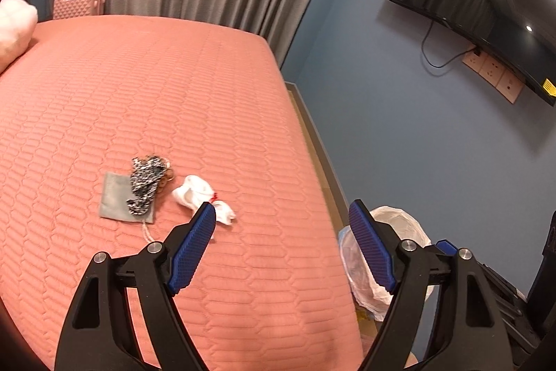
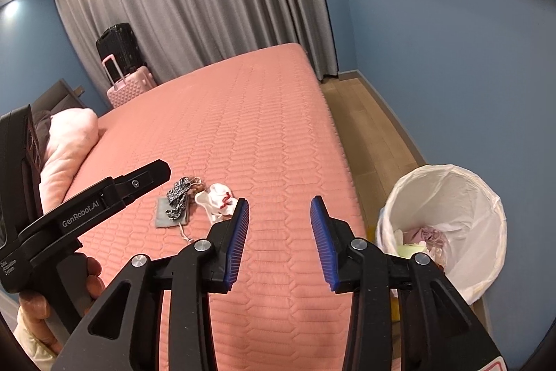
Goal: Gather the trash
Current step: 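Move both open tools back over the remaining items on the bed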
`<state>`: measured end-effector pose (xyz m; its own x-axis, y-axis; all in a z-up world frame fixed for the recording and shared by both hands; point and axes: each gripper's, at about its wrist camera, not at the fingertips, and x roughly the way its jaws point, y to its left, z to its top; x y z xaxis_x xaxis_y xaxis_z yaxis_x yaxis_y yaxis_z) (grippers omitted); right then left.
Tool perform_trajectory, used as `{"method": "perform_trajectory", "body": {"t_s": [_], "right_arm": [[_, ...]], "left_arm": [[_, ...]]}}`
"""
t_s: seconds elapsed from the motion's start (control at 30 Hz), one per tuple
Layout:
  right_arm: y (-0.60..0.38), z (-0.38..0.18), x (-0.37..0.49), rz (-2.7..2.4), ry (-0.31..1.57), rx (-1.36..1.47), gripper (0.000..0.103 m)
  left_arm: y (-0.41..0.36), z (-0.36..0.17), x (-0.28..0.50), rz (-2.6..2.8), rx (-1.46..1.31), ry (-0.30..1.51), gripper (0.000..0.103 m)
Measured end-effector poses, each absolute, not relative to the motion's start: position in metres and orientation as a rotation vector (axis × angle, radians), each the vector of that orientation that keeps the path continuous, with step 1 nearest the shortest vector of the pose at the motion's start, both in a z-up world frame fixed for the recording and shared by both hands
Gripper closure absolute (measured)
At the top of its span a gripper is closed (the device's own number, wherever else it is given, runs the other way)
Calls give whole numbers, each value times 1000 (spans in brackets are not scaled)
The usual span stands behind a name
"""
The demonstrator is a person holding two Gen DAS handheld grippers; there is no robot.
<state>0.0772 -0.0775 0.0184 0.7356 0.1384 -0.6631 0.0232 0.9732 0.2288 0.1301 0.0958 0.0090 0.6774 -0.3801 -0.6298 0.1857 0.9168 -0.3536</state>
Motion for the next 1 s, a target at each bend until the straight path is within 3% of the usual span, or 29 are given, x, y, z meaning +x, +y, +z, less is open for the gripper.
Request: {"method": "perform_trajectory", "body": {"t_s": [0.33, 1.0], "right_arm": [[-18, -15, 114, 136, 830, 166, 66], [72, -124, 231, 215, 1013, 99, 60]], "left_arm": [[156, -24, 151, -211, -294, 826, 21], [220, -117, 236, -99, -337, 994, 21]]}}
